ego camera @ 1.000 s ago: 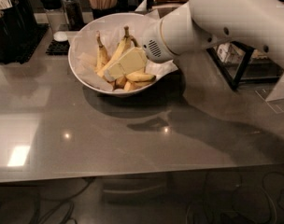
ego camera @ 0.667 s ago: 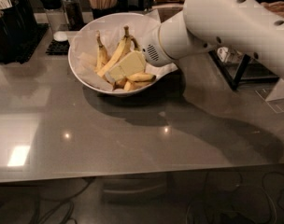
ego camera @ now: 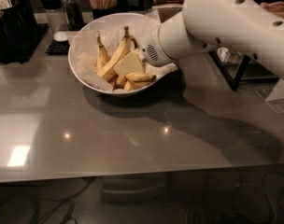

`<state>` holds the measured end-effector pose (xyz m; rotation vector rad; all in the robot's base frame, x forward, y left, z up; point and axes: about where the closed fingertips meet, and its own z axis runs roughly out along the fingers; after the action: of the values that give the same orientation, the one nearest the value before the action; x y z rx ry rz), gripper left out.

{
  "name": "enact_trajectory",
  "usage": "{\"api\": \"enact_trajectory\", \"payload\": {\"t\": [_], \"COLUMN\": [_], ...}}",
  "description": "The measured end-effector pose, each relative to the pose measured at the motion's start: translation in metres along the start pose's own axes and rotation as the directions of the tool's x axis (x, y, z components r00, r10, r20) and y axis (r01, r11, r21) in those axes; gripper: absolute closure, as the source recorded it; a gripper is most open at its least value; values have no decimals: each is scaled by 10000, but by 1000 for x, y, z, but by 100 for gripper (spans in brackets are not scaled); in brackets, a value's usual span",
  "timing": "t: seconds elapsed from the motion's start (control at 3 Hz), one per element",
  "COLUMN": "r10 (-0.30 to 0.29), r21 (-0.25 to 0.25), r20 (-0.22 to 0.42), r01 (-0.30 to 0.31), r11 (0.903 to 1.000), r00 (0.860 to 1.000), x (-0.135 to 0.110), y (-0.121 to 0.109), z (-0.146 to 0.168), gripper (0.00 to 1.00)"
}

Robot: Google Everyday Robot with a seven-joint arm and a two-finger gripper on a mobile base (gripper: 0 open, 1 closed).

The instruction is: Pick banana from white bowl

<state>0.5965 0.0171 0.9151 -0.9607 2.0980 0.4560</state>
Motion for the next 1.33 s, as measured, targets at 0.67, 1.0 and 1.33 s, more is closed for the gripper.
{"api": "enact_trajectory", "payload": {"t": [0.67, 1.0, 1.33], "r10": [-2, 48, 50], "r21": [-1, -28, -137], "r20": [-5, -77, -135], "r01": [2, -49, -51], "r11": [10000, 10000, 9999], "r00": [10000, 10000, 9999], "x": [0, 2, 3], "y": [0, 1, 4], "z": [0, 1, 7], "gripper": [30, 29, 24]}}
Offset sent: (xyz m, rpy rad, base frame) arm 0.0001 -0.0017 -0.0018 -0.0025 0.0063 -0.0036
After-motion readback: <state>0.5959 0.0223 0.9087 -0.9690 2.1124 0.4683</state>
